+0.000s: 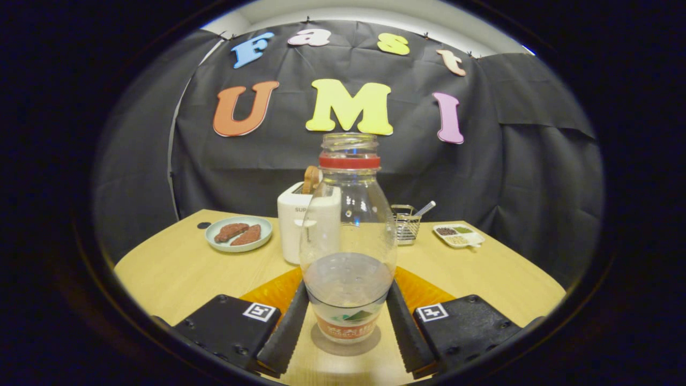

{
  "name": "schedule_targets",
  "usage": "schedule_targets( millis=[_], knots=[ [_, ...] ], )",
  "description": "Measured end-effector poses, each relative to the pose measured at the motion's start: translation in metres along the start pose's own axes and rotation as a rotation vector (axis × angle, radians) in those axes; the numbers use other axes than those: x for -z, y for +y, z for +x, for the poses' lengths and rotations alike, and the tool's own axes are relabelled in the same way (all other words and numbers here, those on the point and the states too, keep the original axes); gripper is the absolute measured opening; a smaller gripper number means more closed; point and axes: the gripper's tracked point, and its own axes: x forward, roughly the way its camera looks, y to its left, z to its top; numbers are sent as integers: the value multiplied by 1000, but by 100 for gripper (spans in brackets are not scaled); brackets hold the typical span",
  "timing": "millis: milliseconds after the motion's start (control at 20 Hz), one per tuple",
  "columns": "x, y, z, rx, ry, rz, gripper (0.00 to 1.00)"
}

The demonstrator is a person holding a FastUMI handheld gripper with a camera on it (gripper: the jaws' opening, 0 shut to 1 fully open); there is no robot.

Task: Take the bottle from table, then pour the juice into the cup, finally place the bottle on the coaster

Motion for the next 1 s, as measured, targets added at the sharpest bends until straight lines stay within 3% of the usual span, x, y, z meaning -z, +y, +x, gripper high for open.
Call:
schedule_targets(
  millis=[600,700,1000],
  knots=[
    [27,1,3,-8,7,59,84],
    [26,2,2,-11,3,69,98],
    [12,2,-8,-22,-35,59,100]
  ],
)
